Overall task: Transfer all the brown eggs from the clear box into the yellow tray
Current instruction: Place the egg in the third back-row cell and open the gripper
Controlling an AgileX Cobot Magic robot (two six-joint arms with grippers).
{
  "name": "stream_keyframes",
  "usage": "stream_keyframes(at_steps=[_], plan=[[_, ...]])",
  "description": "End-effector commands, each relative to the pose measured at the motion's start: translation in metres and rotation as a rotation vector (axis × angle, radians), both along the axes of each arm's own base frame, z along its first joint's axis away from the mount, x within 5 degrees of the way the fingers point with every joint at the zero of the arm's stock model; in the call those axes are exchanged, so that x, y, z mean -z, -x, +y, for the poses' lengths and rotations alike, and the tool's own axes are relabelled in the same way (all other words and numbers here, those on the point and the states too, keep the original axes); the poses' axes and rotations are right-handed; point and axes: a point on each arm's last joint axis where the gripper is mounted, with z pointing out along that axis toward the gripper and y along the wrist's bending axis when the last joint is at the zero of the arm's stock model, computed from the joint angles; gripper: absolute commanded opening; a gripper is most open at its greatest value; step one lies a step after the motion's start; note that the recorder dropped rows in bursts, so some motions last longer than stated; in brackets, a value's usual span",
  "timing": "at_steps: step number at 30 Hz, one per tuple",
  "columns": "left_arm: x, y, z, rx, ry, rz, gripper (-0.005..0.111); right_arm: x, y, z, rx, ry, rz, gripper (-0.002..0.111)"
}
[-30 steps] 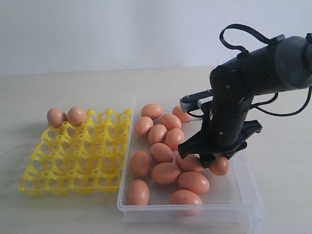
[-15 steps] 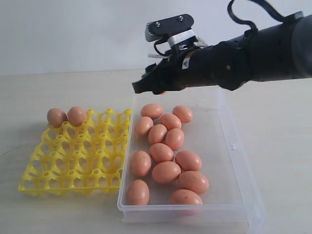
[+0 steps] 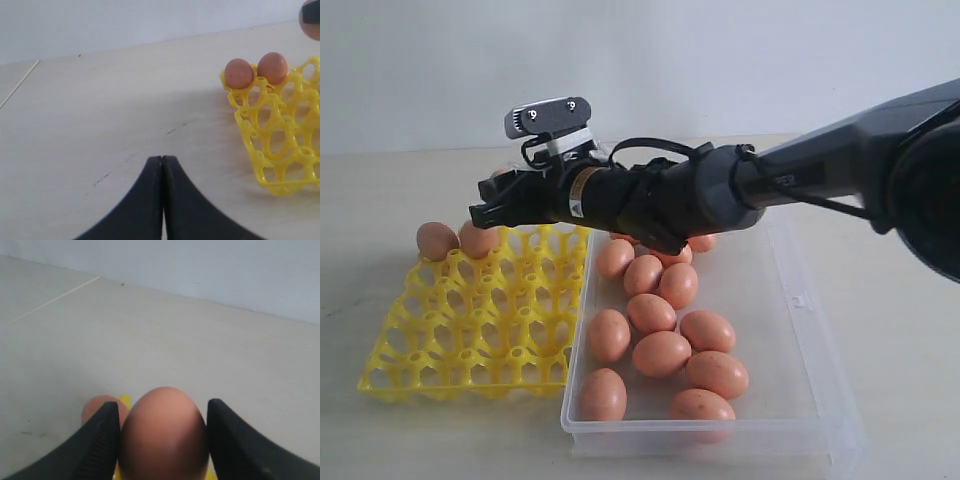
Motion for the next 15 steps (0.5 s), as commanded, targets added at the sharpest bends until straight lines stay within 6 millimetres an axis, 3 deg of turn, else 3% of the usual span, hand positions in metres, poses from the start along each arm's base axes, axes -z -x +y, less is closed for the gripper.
stream_keyframes(at_steps=[1,10,12,15], plan=[[-0.002,0.0,0.0,0.005,0.007,-0.019,0.0,0.01,-0.004,0.009,-0.029,-0.036,0.003,0.0],[-0.002,0.0,0.0,0.005,0.007,-0.019,0.0,0.032,-0.005,0.009,-0.031,0.008,0.023,0.001],[-0.002,0.0,0.0,0.005,0.007,-0.019,0.0,0.033,-0.005,0.009,-0.035,0.015,0.014,0.008],[-0.002,0.0,0.0,0.005,0.007,-0.019,0.0,0.034,-0.006,0.009,-0.031,0.024,0.019,0.033]])
